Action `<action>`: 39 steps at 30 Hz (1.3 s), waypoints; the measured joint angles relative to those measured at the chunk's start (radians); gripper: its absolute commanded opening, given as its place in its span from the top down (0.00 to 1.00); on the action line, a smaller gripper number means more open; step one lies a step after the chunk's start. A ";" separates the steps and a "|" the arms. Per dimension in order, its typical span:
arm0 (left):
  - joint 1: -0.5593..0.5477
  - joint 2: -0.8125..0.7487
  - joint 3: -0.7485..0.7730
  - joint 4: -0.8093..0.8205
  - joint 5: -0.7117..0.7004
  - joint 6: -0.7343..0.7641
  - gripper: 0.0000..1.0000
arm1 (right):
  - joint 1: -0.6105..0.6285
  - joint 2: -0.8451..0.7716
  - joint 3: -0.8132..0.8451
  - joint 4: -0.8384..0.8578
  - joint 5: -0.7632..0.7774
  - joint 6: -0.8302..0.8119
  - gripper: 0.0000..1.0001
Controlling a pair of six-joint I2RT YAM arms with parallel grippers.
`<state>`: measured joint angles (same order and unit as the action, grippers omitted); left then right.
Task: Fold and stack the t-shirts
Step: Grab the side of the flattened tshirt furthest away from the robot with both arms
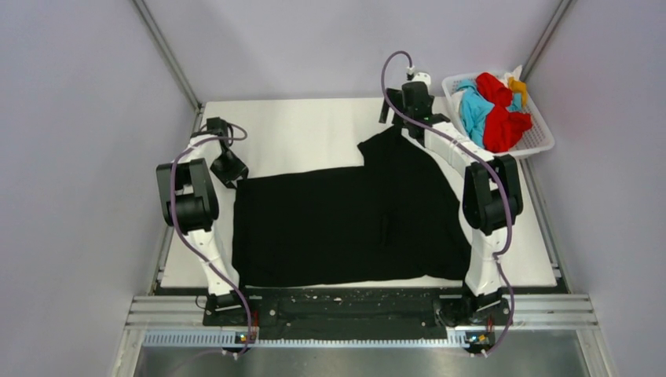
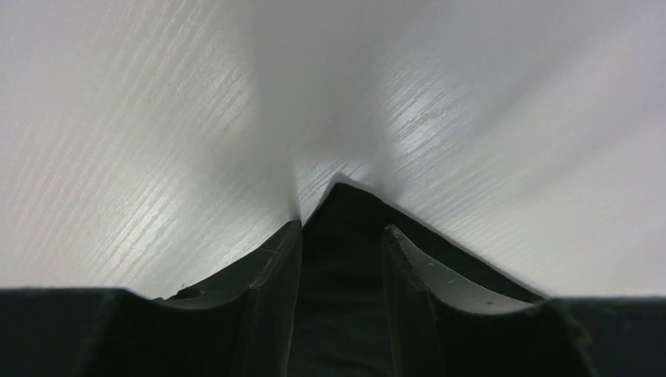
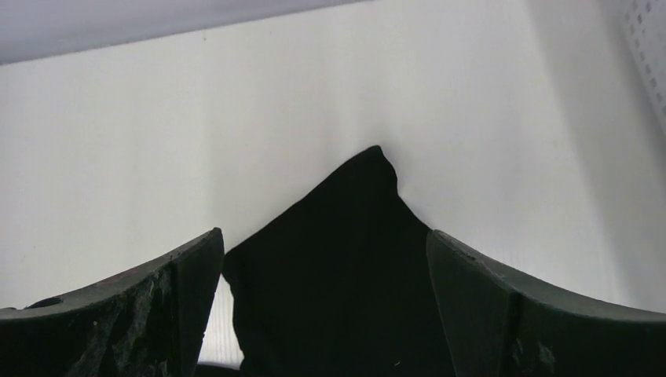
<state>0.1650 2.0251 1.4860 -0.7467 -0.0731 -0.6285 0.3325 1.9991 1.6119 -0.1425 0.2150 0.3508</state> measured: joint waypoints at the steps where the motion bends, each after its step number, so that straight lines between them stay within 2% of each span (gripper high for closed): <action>1: -0.003 0.000 0.000 -0.010 -0.005 0.004 0.53 | -0.001 0.003 0.011 -0.002 0.003 -0.004 0.01; 3: -0.012 0.000 -0.002 -0.022 -0.016 0.009 0.55 | -0.001 0.008 0.027 -0.005 0.007 -0.011 0.01; 6: -0.026 0.000 -0.003 -0.032 -0.027 0.021 0.66 | -0.002 0.009 0.034 -0.008 0.008 -0.019 0.01; 8: -0.031 0.002 -0.003 -0.039 -0.030 0.029 0.77 | -0.002 0.021 0.051 -0.014 0.004 -0.025 0.02; 11: -0.034 0.014 0.016 -0.052 -0.029 0.037 1.00 | -0.002 0.060 0.088 -0.016 -0.012 -0.040 0.03; 15: -0.035 0.054 0.079 -0.089 -0.031 0.052 1.00 | -0.002 0.149 0.183 -0.024 -0.048 -0.073 0.07; 22: -0.036 0.095 0.151 -0.095 -0.033 0.059 1.00 | -0.002 0.388 0.477 -0.129 -0.105 -0.120 0.14; 36: -0.036 0.144 0.230 -0.092 -0.040 0.082 1.00 | 0.004 0.522 0.560 -0.272 -0.023 -0.226 0.20; 38: -0.036 0.145 0.230 -0.092 -0.036 0.082 1.00 | 0.008 0.531 0.574 -0.272 -0.014 -0.240 0.30; 39: -0.036 0.145 0.230 -0.092 -0.034 0.082 1.00 | 0.010 0.536 0.581 -0.273 -0.009 -0.247 0.40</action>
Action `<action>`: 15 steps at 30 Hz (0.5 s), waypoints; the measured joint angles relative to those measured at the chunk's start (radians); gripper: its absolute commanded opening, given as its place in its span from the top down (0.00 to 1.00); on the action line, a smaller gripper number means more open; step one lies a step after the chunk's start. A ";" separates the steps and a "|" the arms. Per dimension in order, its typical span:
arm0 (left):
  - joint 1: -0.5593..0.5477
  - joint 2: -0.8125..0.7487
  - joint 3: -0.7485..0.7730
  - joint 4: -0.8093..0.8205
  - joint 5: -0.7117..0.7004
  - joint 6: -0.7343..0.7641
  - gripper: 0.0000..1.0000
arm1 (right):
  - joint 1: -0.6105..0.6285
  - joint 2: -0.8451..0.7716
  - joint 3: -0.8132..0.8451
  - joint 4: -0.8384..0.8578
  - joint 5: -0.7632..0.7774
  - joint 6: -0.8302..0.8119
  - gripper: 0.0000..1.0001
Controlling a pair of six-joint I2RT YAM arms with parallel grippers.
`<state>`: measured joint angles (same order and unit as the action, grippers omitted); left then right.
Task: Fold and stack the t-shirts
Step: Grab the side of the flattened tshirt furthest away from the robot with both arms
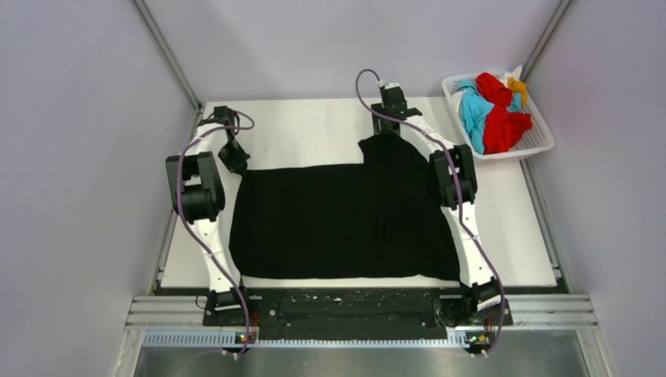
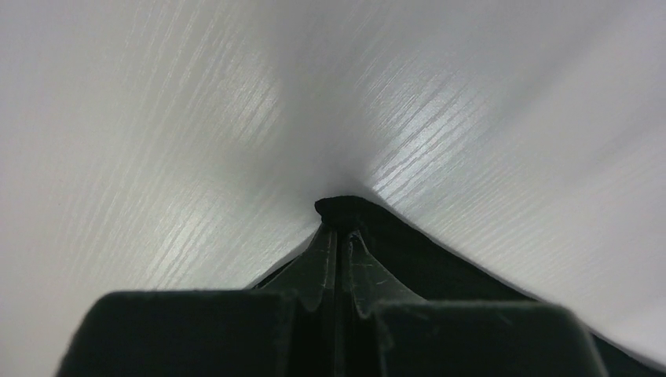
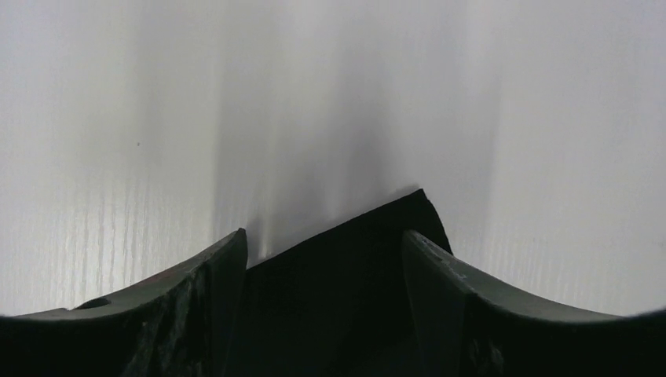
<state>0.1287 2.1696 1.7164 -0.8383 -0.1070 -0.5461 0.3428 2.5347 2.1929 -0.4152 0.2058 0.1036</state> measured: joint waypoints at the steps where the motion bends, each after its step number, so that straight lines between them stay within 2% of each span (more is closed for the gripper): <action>1: 0.000 0.000 0.000 0.000 0.003 0.000 1.00 | 0.002 0.004 0.005 0.001 0.008 -0.004 0.48; 5: 0.000 0.000 0.000 0.000 0.007 0.000 1.00 | 0.009 0.012 0.016 0.000 0.029 -0.006 0.65; 8: 0.000 0.000 0.000 0.001 0.010 0.002 1.00 | 0.009 0.012 0.016 -0.006 0.037 0.005 0.61; 15: 0.000 0.000 0.000 0.005 0.013 0.008 1.00 | 0.010 0.004 0.000 -0.008 0.074 0.059 0.59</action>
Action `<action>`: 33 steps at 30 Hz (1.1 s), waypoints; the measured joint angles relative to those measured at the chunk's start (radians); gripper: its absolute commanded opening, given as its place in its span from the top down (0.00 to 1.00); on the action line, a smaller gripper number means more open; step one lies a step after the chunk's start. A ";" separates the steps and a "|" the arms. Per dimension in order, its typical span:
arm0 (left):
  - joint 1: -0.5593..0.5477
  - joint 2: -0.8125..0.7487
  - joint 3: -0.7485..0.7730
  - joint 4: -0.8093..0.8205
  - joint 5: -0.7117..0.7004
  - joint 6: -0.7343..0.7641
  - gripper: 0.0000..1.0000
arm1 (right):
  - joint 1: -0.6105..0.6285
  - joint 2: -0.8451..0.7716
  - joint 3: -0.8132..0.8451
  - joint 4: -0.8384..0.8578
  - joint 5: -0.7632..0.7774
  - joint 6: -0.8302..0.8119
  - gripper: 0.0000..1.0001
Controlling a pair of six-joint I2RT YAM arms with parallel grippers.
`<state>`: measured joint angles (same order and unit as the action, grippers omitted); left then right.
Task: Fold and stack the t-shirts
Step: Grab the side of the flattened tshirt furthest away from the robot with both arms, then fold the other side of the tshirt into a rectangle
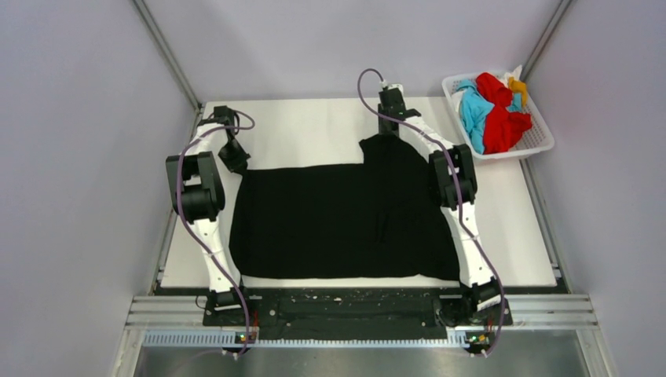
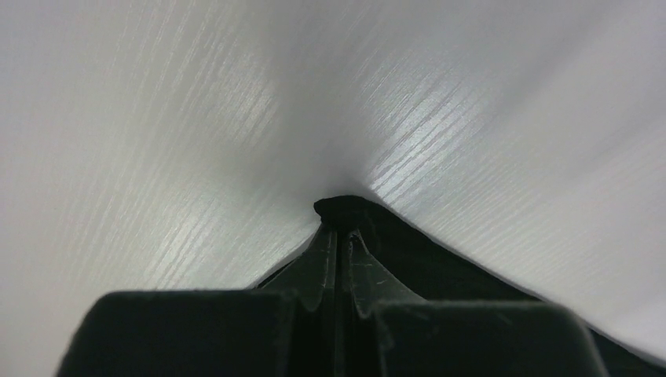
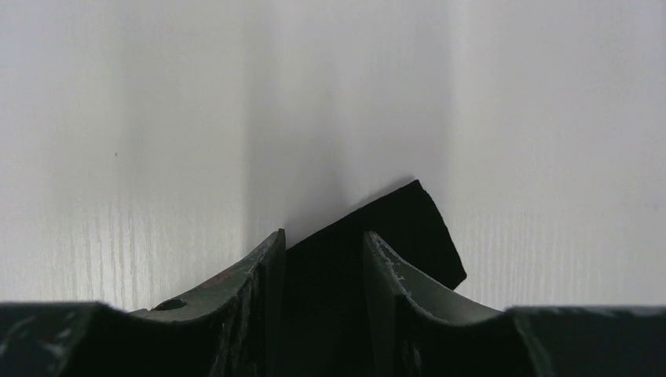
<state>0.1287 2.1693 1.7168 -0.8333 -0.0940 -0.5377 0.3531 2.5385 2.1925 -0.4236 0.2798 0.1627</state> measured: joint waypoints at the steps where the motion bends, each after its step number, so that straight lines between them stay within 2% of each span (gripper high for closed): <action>1: 0.000 0.000 0.000 0.000 0.000 0.001 1.00 | 0.000 -0.006 -0.012 0.002 0.006 0.012 0.59; 5: 0.000 0.000 0.000 0.002 0.000 0.005 1.00 | 0.000 -0.029 -0.050 0.005 0.016 0.060 0.63; 7: 0.000 0.000 0.000 0.002 0.001 0.006 1.00 | 0.000 -0.036 -0.066 0.011 0.016 0.095 0.68; 14: 0.000 0.000 0.000 0.003 0.004 0.006 1.00 | -0.007 -0.045 -0.085 0.029 0.002 0.233 1.00; 18: 0.000 0.000 0.000 0.009 0.011 0.011 1.00 | -0.007 -0.045 -0.090 0.049 -0.024 0.279 1.00; 24: 0.000 -0.001 0.005 0.024 0.025 0.018 1.00 | -0.006 -0.067 -0.119 0.063 -0.040 0.256 1.00; 27: 0.000 -0.008 0.000 0.040 0.032 0.019 1.00 | -0.004 -0.154 -0.243 0.080 -0.064 0.221 1.00; 33: 0.000 -0.095 -0.091 0.107 0.062 0.021 1.00 | 0.014 -0.426 -0.505 0.105 -0.115 0.146 1.00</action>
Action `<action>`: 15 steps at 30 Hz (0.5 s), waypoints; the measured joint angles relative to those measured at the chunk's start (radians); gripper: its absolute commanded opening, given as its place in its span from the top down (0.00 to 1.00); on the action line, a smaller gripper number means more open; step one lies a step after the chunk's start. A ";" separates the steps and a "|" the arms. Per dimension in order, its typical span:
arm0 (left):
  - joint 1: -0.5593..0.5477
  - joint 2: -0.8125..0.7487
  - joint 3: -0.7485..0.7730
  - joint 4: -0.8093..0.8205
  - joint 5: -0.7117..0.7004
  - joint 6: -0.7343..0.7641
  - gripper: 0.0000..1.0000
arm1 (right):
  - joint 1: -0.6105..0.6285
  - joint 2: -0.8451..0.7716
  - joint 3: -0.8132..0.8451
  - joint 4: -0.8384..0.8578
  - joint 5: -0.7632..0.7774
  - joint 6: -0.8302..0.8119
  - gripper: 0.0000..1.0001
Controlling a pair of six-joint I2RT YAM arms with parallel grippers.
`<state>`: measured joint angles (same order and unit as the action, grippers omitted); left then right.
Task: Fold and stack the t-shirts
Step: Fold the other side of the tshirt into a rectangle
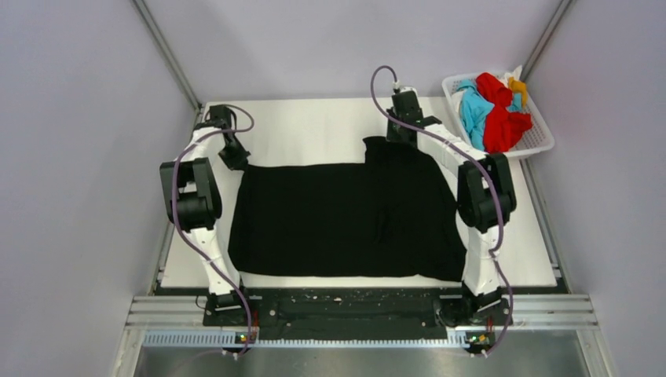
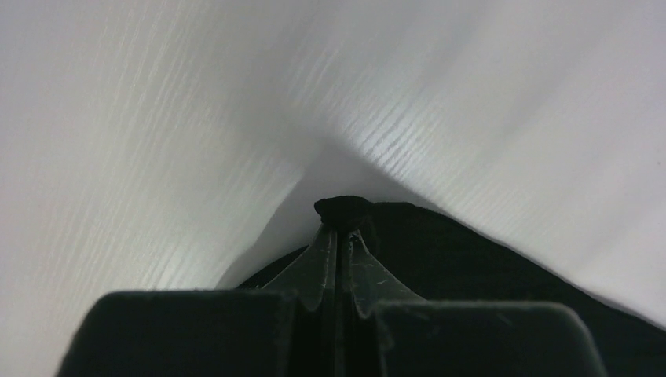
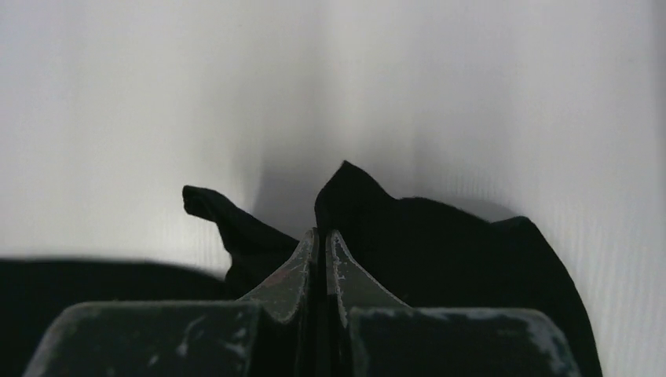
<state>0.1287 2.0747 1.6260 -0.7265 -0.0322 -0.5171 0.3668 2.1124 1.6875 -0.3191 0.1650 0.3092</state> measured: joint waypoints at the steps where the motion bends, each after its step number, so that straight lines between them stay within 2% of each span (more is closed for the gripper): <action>1: 0.000 -0.025 -0.028 0.018 0.005 0.000 1.00 | 0.006 -0.051 -0.037 0.005 -0.007 -0.007 1.00; 8: 0.000 -0.140 -0.179 0.097 0.016 0.000 1.00 | 0.064 -0.359 -0.285 0.045 -0.059 -0.021 1.00; 15: 0.000 -0.236 -0.313 0.140 0.016 -0.006 1.00 | 0.125 -0.584 -0.430 -0.043 -0.077 -0.030 1.00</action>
<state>0.1287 1.8385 1.3132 -0.5865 -0.0158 -0.5228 0.4915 1.5280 1.2579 -0.3626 0.0883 0.2794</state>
